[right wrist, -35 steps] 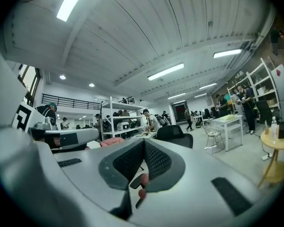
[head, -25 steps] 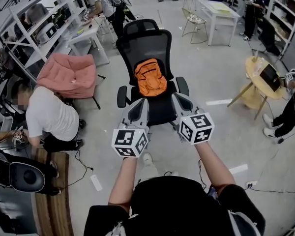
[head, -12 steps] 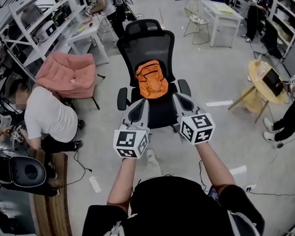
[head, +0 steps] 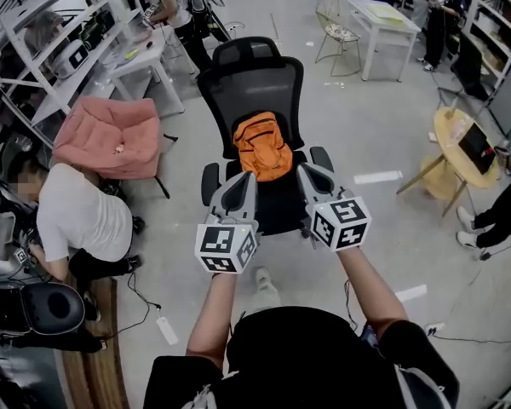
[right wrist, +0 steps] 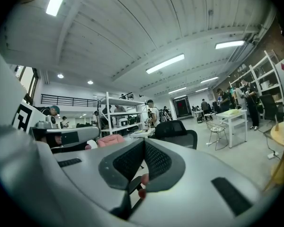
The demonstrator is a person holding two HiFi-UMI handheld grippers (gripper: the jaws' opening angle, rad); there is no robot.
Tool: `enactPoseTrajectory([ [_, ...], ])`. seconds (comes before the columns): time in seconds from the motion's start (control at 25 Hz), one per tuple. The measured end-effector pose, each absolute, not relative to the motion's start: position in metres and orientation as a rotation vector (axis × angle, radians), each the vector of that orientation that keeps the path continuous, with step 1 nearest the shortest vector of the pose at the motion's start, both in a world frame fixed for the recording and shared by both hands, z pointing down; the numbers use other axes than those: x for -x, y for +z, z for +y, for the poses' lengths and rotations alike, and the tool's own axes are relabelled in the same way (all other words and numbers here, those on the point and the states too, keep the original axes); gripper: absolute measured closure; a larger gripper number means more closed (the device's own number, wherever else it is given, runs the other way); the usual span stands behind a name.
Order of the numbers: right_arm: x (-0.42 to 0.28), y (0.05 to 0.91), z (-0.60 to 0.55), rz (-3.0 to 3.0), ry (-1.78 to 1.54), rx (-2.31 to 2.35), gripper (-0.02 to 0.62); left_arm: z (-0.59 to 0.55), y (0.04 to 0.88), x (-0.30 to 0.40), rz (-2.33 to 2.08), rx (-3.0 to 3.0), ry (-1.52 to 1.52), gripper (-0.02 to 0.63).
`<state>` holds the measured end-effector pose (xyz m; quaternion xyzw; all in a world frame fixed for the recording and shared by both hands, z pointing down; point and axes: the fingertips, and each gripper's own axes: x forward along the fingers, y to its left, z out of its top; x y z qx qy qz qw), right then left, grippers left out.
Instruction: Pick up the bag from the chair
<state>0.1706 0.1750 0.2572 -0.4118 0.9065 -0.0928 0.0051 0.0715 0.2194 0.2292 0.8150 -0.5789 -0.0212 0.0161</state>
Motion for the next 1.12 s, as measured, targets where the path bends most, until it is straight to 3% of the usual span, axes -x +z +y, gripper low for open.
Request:
enactPoseTrajectory([
  [1.12, -0.004, 0.26, 0.011, 2.849, -0.336, 1.352, 0.594, 0.05, 0.232, 0.103, -1.731, -2.504, -0.108, 0.597],
])
